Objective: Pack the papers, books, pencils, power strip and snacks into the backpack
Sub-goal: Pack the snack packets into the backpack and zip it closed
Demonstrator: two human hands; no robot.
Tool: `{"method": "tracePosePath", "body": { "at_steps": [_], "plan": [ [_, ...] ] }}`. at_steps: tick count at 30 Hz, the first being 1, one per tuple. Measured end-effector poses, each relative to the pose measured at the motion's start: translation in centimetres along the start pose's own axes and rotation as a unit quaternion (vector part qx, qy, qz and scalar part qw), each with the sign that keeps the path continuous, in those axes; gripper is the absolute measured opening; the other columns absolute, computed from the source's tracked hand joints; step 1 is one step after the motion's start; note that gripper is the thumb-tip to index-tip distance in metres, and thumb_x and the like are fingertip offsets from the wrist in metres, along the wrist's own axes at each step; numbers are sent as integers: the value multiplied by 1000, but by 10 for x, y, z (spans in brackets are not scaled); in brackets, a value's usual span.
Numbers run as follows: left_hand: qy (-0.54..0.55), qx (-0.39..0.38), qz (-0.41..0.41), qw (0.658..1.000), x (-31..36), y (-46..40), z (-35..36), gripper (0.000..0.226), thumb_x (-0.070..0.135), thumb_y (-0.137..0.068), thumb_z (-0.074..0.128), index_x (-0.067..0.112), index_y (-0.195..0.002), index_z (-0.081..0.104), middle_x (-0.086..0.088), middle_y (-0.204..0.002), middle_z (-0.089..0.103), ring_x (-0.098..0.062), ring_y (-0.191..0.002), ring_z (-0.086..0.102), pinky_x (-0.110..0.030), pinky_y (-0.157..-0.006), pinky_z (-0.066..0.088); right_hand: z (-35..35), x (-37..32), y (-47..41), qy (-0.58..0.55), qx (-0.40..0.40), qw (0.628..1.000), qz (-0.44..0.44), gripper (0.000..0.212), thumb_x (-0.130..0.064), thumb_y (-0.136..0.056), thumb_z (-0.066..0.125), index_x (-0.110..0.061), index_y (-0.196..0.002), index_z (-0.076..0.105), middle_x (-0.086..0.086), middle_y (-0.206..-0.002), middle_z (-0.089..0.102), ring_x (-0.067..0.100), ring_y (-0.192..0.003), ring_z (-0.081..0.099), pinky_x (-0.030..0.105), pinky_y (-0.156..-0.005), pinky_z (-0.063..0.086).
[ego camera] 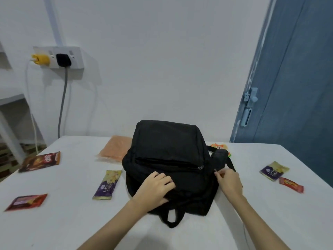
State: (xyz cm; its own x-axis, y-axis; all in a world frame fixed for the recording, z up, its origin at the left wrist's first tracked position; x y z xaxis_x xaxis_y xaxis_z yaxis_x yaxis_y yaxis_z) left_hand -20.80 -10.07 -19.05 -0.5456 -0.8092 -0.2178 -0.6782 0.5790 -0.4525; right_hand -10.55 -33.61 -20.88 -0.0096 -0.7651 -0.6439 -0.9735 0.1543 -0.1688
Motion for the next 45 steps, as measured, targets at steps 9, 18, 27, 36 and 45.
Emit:
{"method": "tracePosePath", "body": {
  "at_steps": [9, 18, 27, 36, 45],
  "plan": [
    [106, 13, -136, 985, 28, -4, -11, 19, 30, -75, 48, 23, -84, 62, 11, -80, 63, -11, -68, 56, -21, -66, 33, -11, -26, 90, 97, -111, 972, -182, 18, -22, -87, 51, -14, -72, 46, 6, -74, 56, 24, -71, 51, 27, -59, 32],
    [144, 94, -190, 967, 89, -7, 1, 28, 28, -74, 58, 24, -101, 53, 3, -114, 52, -11, -99, 50, -22, -85, 37, -21, -37, 116, -4, -186, 928, -323, 13, -25, -87, 58, -15, -82, 63, -15, -66, 41, 10, -68, 45, 13, -57, 30],
    [131, 208, -272, 930, 88, -5, 1, 14, 6, -73, 72, 9, -87, 72, -3, -79, 57, -9, -80, 44, -20, -73, 40, -23, -30, 105, -118, -119, 940, -296, 35, 12, -73, 57, -12, -98, 55, -2, -101, 52, 10, -86, 50, 24, -77, 44],
    [108, 184, -381, 900, 52, 27, -33, 23, 47, -70, 62, 27, -66, 72, 17, -65, 66, -4, -74, 41, -18, -69, 24, -10, -35, 74, -51, -116, 938, -322, 10, -29, -77, 73, -19, -80, 73, -14, -79, 61, 13, -82, 48, 34, -77, 45],
    [303, 112, -517, 793, -32, 79, -59, 25, 9, -72, 78, 31, -64, 68, 14, -64, 67, -5, -66, 61, -5, -62, 42, -2, -83, 75, 29, -210, 925, -315, 33, -47, -75, 71, -28, -102, 66, -11, -89, 56, 12, -95, 51, 31, -87, 42]
  ]
}}
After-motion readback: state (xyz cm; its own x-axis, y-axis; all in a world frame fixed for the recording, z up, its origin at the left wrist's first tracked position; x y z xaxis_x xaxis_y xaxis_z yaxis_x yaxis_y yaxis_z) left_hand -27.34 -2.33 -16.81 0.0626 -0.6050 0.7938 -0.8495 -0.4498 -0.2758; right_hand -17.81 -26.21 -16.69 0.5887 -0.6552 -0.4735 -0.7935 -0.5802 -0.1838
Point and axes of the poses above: each hand's wrist, its own y-axis away from the middle knuckle, its own z-axis out of the palm, x = y × z, the point moved 4 cm from there along -y, towards the middle knuckle
